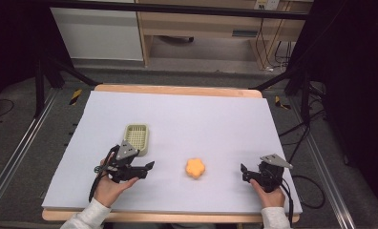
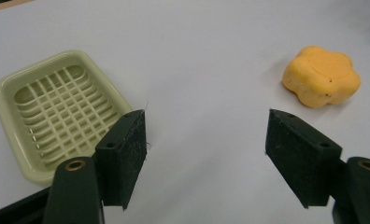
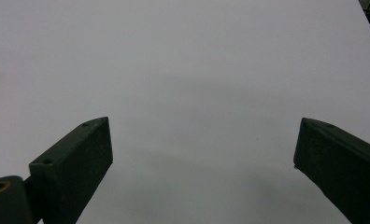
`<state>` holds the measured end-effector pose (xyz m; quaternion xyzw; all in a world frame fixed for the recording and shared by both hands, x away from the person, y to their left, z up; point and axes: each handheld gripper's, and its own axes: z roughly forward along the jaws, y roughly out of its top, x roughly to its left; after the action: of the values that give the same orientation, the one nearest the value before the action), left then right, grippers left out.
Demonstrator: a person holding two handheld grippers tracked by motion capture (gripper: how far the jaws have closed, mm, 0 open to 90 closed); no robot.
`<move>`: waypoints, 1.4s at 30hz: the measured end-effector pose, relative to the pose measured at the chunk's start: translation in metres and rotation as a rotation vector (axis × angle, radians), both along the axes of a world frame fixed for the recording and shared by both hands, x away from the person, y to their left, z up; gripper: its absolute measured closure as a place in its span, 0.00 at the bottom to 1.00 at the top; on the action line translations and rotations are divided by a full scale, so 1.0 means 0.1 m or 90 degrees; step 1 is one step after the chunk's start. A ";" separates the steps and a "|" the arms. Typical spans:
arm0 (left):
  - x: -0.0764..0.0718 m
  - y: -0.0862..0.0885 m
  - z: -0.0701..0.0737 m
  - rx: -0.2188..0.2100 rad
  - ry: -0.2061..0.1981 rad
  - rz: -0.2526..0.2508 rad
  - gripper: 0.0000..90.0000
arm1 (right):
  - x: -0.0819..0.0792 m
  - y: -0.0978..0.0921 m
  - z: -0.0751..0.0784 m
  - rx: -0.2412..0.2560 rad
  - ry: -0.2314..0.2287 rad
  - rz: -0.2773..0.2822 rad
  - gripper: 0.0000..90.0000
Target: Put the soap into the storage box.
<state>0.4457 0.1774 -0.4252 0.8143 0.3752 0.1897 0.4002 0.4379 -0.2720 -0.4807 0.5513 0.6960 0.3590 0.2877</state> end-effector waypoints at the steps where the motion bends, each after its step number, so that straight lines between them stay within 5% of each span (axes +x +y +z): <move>1: 0.00 0.00 0.00 0.000 0.000 0.000 0.32 | 0.00 0.00 0.00 0.000 0.000 0.000 0.06; 27: 0.11 -0.41 0.17 -0.012 0.007 -0.043 0.31 | 0.00 0.00 0.00 0.000 -0.002 0.001 0.06; 42: 0.17 -0.73 0.24 0.015 0.023 -0.084 0.31 | 0.00 0.01 0.00 0.001 0.000 0.005 0.06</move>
<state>0.4628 0.1041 -0.4008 0.8454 0.3253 0.1526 0.3952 0.4383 -0.2708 -0.4810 0.5485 0.6981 0.3607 0.2859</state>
